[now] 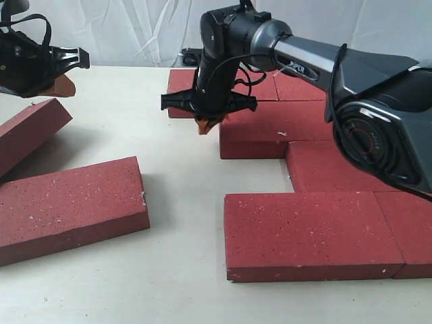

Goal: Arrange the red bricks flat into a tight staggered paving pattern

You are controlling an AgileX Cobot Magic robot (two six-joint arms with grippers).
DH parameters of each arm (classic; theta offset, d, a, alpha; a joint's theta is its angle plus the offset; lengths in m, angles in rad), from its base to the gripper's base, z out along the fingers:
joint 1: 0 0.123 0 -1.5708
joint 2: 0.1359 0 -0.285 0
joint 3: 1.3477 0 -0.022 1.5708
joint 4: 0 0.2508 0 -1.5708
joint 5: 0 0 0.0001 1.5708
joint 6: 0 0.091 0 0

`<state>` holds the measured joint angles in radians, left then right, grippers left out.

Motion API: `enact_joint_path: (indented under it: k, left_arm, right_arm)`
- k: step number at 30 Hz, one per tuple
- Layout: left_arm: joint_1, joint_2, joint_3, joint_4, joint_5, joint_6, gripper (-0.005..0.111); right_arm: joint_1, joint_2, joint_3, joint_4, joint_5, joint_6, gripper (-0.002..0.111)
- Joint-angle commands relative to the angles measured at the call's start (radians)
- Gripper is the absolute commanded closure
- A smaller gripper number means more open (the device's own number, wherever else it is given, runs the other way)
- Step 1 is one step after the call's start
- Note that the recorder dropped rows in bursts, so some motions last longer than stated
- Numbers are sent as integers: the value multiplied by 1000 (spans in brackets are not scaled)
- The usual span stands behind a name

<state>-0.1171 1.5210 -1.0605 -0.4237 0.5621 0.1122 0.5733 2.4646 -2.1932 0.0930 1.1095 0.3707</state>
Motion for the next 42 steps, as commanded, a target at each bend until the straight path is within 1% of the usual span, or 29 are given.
enact_joint_path:
  k: [1, 5, 7, 9, 12, 14, 16, 19, 26, 31, 35, 38, 41, 42]
  left_arm:
    - [3, -8, 2, -14, -10, 3, 107]
    - [3, -8, 2, -27, 11, 3, 107]
    - [-16, -10, 2, -19, 13, 3, 107]
    - [-46, -16, 2, 3, 22, 3, 107]
    - [-117, -34, 2, 69, 34, 3, 107]
    - [-147, -56, 2, 122, 50, 3, 107]
    - [-161, -81, 2, 173, 71, 3, 107]
    - [-163, -120, 21, 193, 88, 1, 107]
    - [-163, -183, 180, 195, 90, 1, 107]
    - [-154, -211, 245, 201, 95, -1, 107]
    - [-143, -209, 274, 291, 87, -1, 107]
    - [-145, -176, 274, 290, 70, -1, 107]
    - [-145, -92, 274, 249, 40, 4, 107]
    - [-154, -64, 269, 247, 38, 4, 107]
  right_arm:
    - [-1, -70, -5, 61, -6, -45, 109]
    - [-1, -119, -5, 47, 69, -58, 109]
    - [-1, -143, -5, 25, 112, -60, 109]
    - [-1, -161, -5, 13, 112, -60, 109]
    - [-1, -194, -5, 0, 112, -60, 109]
    - [5, -221, 11, -4, 112, -60, 109]
    - [17, -250, 32, -7, 112, -60, 109]
    - [47, -291, 79, -44, 112, -60, 109]
    - [129, -378, 227, -153, 112, -60, 109]
    - [179, -440, 347, -169, 112, -65, 109]
    - [164, -542, 460, -132, 79, -117, 109]
    - [147, -620, 533, -155, 79, -139, 109]
    - [125, -725, 633, -236, 69, -141, 109]
    - [125, -755, 667, -257, 50, -141, 109]
